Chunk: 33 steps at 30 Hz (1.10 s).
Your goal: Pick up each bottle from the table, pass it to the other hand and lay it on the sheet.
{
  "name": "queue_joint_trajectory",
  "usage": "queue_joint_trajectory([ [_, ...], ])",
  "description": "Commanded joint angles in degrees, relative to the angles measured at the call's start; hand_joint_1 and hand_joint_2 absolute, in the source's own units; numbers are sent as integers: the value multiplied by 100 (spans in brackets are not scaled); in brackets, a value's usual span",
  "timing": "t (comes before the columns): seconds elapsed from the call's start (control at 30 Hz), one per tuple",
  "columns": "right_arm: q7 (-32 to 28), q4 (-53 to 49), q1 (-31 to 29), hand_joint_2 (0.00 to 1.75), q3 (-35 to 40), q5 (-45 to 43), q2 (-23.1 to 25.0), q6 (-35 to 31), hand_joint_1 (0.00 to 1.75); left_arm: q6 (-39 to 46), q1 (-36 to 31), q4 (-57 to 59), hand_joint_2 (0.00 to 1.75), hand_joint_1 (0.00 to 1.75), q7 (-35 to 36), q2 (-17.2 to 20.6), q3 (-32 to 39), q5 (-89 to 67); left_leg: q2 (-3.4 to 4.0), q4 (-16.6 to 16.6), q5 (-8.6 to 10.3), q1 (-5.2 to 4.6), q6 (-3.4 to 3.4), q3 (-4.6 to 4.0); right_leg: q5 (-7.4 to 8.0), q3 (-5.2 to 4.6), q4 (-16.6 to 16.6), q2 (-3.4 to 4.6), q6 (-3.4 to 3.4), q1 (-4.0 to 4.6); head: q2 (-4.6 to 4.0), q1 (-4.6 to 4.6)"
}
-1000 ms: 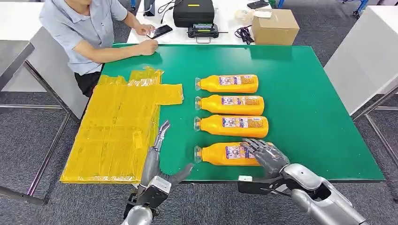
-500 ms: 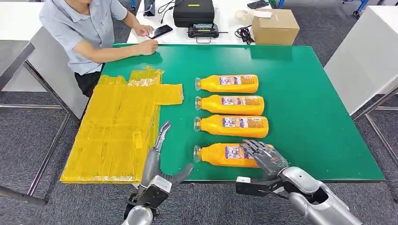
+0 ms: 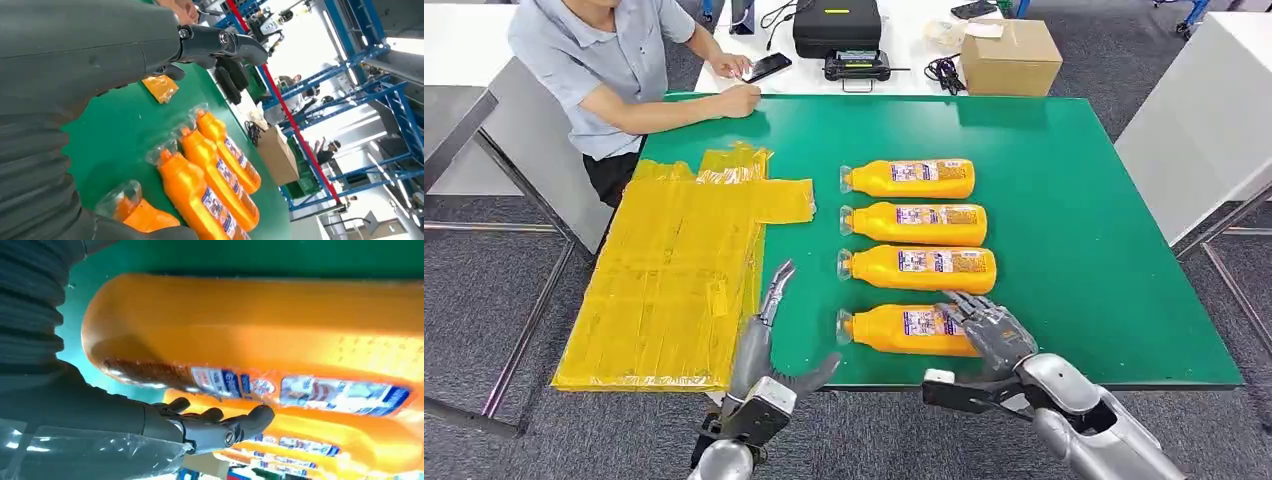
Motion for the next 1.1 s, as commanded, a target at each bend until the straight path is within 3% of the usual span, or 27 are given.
queue_joint_trajectory([
  [0.03,72,863,-175,175,-322,145,479,-134,0,-37,-178,115,175,0,74,171,-190,0,11,-6,-6,10,-15,23,-2,22,-9,8,-17,11,0,0],
  [0.47,-49,1111,-87,175,-417,-16,510,64,0,-66,-241,235,175,0,100,174,-248,-14,6,-6,-4,10,-13,21,-2,21,-10,2,-15,11,0,2],
  [0.5,-66,1105,-70,175,-420,-47,474,92,147,-58,-245,244,175,0,94,167,-241,0,6,-4,-8,13,-18,29,-5,29,-9,2,-20,14,0,-2],
  [0.67,-67,1117,-59,175,-425,-47,451,95,147,-59,-250,246,175,0,93,167,-242,1,1,-4,-5,9,-13,23,-5,23,-7,-3,-16,10,0,2],
  [0.7,-82,1107,-60,175,-404,-50,424,128,168,-51,-257,254,175,0,86,162,-238,9,1,-5,-4,7,-11,21,-3,21,-8,-2,-12,8,0,0],
  [0.73,-107,1096,-59,175,-384,-110,374,204,175,-45,-276,284,175,0,71,157,-247,26,4,-5,-8,9,-14,31,-6,30,-9,-1,-17,10,0,0],
  [1.1,-231,1179,-14,175,-401,-354,364,319,175,-49,-365,420,175,0,13,122,-291,101,-4,-6,-3,8,-11,26,-4,26,-10,-7,-13,8,0,0],
])
